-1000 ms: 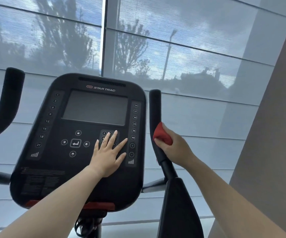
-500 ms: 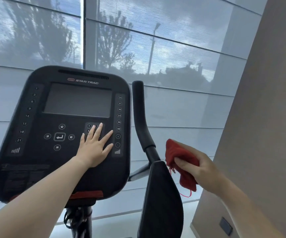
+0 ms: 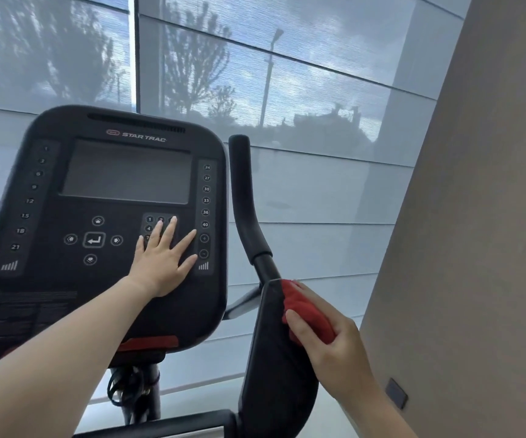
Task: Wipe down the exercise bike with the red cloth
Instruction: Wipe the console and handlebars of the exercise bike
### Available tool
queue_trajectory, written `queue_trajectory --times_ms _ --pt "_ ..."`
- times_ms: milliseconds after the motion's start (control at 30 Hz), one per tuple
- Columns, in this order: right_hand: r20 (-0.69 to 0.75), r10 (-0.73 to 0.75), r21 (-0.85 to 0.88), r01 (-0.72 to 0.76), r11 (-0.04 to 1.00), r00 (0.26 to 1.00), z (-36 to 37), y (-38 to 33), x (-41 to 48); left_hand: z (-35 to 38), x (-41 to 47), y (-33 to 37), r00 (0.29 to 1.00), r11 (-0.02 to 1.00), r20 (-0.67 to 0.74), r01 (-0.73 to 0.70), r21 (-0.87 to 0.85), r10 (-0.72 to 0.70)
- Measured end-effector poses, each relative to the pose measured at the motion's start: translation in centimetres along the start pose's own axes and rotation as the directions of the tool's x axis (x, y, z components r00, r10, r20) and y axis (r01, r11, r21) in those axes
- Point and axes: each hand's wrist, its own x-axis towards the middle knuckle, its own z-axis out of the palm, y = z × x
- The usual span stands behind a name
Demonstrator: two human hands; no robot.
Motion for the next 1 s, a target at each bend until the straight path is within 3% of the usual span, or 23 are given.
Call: queue_trajectory --times_ms 167,300,500,700,867,1000 --pt "-0.024 -0.024 -0.091 0.021 0.996 0.999 0.5 -0.8 1.3 -0.2 -0.1 0.1 1.000 1.000 0.005 -0.001 0.010 0.001" --pt "0.058 -0.075 -0.188 0.084 0.979 0.996 0.0 -0.9 1.1 -0.2 -0.2 0.1 1.000 1.000 0.005 -0.007 0.012 0.007" --pt "0.080 -0.176 -0.207 0.189 0.960 0.981 -0.2 -2.7 3.7 -0.1 -0.1 -0.1 1.000 1.000 0.007 -0.012 0.017 0.012" --pt "0.353 -0.247 -0.503 0.406 0.763 0.902 1.6 -2.6 3.8 -0.3 -0.1 0.0 1.000 1.000 0.009 -0.016 -0.003 0.016" --pt "0.485 -0.271 -0.483 0.513 0.710 0.832 1.2 -3.1 2.2 -0.1 -0.2 -0.1 1.000 1.000 0.016 -0.012 0.004 0.012" --pt "0.436 -0.308 -0.473 0.506 0.721 0.846 1.3 -2.9 1.2 -0.3 -0.2 0.0 1.000 1.000 0.028 -0.001 -0.022 0.002"
